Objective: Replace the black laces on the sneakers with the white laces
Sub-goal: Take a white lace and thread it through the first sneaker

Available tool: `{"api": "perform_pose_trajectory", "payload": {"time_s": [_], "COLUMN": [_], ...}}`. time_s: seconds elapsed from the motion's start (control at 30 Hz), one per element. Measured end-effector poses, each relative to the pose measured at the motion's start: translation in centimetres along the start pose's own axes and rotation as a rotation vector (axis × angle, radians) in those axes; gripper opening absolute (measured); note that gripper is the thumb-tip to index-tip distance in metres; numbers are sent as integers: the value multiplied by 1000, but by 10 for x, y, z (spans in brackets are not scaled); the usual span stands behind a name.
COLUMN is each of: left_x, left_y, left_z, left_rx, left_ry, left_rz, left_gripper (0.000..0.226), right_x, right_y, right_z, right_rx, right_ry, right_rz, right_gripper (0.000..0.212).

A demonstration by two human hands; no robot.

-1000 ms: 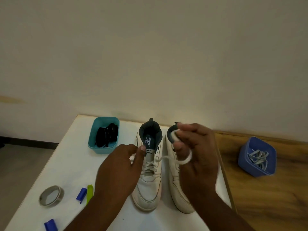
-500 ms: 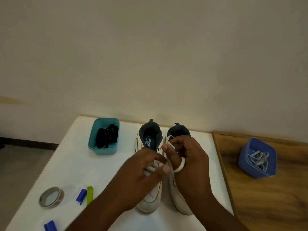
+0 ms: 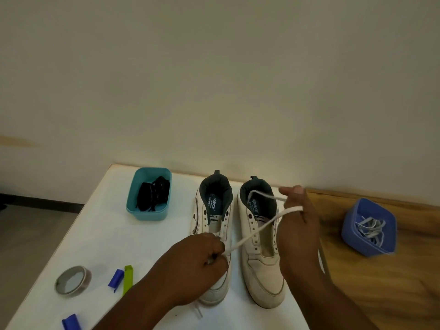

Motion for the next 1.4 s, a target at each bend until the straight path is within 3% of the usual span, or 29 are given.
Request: {"api": "perform_pose_trajectory", "payload": {"time_s": [0.1, 0.2, 0.3, 0.37, 0.47, 0.53, 0.67, 0.73, 0.83, 0.97, 1.07, 1.17, 1.23, 1.4], "left_x": [-1, 3, -1, -6, -14, -16, -12, -14, -23, -9, -3, -20, -31, -40], "left_y": [3, 5, 0, 1, 2, 0, 1, 1, 5, 2, 2, 17, 27, 28], "left_z": [5, -2, -15, -19, -23, -22, -17, -7, -2, -1, -15, -42, -52, -29], "left_rx": [-67, 98, 356, 414, 458, 458, 416, 389, 464, 261, 273, 478, 539, 286], "left_ry": [3, 318, 687, 841, 679, 510, 379, 380, 355, 94, 28, -26, -153, -338], "left_rz": [-43, -149, -318, -437, -411, -353, -284, -278, -353, -248, -214, -353, -412, -452], "left_gripper": [28, 41, 65, 63, 40, 36, 33, 30, 66, 36, 23, 24, 17, 25], "right_x": [8, 4, -1, 11, 31, 34, 10, 8, 21, 23, 24, 24, 21, 21], "right_y": [4, 20, 40, 55, 66, 62, 40, 45, 60, 51, 41, 27, 15, 10], "right_z": [7, 28, 50, 59, 61, 60, 47, 54, 65, 63, 57, 43, 33, 32], "right_rx": [-119, -371, -696, -939, -1067, -977, -521, -558, -652, -577, -593, -459, -342, -246], "right_ry": [-91, -22, 172, 373, 750, 782, 489, 537, 575, 389, 36, -270, -194, 225], "right_rz": [176, -9, -223, -251, -316, -331, -280, -314, -333, -265, 73, 331, 266, -80], "right_gripper": [39, 25, 10, 9, 18, 25, 13, 20, 21, 10, 10, 20, 23, 19]}}
Point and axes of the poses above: each hand's wrist, its own y-axis away from the middle knuckle, its own z-axis out of the palm, x = y × z, the point moved 6 cm from there along -y, towards the middle knuckle, and after that the axes turned 15 degrees about z, right-handed, at the moved point
